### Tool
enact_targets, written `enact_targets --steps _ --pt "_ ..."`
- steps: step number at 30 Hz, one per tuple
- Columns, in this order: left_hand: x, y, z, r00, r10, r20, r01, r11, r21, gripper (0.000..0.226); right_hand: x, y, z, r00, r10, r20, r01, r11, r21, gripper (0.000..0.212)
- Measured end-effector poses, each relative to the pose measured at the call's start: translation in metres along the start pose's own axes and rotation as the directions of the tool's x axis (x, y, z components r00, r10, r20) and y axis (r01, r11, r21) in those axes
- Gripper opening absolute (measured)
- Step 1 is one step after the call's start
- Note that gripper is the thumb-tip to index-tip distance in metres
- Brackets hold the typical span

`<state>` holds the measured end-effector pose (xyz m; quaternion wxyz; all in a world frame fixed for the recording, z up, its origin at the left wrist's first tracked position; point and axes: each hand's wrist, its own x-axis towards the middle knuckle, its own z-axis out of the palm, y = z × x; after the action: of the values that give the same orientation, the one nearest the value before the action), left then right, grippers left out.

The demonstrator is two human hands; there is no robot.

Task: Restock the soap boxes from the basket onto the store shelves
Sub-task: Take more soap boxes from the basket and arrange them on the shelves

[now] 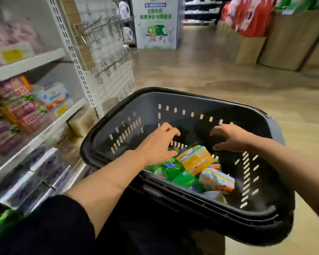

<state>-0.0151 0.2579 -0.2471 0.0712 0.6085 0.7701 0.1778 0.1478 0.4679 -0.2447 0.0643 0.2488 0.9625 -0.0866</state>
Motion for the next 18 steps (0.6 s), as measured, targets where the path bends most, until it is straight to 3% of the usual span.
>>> enact_targets --steps 3,7,10,14,16,18 --pt "0.037 -0.005 0.012 0.988 -0.062 0.140 0.054 0.997 0.054 0.059 0.020 0.004 0.007 0.977 0.149 0.156 -0.172 0.974 0.148 0.048" --pt "0.071 -0.020 0.041 0.942 -0.186 0.280 0.164 0.981 0.099 0.071 0.045 -0.008 0.025 0.881 0.324 0.345 -0.463 0.741 0.487 0.034" --pt "0.080 -0.030 0.067 0.908 -0.232 0.349 0.214 0.973 0.090 0.075 0.057 -0.011 0.055 0.832 0.379 0.406 -0.551 0.658 0.514 0.038" --pt "0.072 -0.039 0.099 0.830 -0.261 0.493 0.244 0.965 0.100 0.070 0.062 -0.011 0.088 0.739 0.385 0.553 -0.673 0.382 0.633 0.051" --pt "0.068 -0.038 0.109 0.778 -0.255 0.575 0.209 0.967 0.146 0.070 0.063 -0.012 0.091 0.729 0.403 0.553 -0.678 0.315 0.664 0.049" --pt "0.065 -0.035 0.111 0.786 -0.245 0.568 0.156 0.967 0.201 0.075 0.063 -0.015 0.085 0.731 0.426 0.533 -0.664 0.266 0.699 0.051"
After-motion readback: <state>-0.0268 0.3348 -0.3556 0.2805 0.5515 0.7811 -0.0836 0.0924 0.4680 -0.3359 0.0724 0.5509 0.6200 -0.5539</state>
